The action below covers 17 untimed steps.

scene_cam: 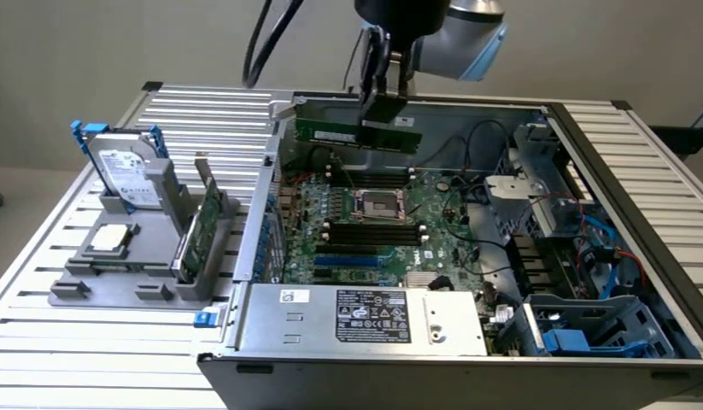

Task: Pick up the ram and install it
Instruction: 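Pick up the ram and move it above insertion slot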

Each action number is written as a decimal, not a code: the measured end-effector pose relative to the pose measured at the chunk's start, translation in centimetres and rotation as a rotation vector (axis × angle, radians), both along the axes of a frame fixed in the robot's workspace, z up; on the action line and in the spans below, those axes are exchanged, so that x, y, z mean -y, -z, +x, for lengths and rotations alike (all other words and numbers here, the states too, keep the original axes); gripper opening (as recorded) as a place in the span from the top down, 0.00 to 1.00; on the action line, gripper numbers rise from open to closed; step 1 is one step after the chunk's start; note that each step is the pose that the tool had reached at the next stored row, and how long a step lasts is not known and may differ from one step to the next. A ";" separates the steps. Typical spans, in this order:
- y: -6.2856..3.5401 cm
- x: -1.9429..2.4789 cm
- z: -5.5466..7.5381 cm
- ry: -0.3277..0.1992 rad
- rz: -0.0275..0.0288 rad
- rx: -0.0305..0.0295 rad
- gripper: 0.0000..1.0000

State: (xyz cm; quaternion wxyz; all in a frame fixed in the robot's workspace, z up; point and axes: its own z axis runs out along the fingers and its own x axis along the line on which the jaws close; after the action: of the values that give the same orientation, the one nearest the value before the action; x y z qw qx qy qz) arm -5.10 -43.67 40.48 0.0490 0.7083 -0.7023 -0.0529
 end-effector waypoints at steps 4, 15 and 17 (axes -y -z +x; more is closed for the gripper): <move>0.49 -0.29 0.0 -0.013 0.0001 0.0110 0.86; 1.12 -0.98 0.7 -0.027 0.0001 0.0440 0.86; 1.28 -1.21 0.8 -0.028 0.0001 0.0492 0.86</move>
State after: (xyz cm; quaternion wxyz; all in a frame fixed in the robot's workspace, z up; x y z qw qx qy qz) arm -4.30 -42.46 39.21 0.0324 0.7191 -0.6933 -0.0349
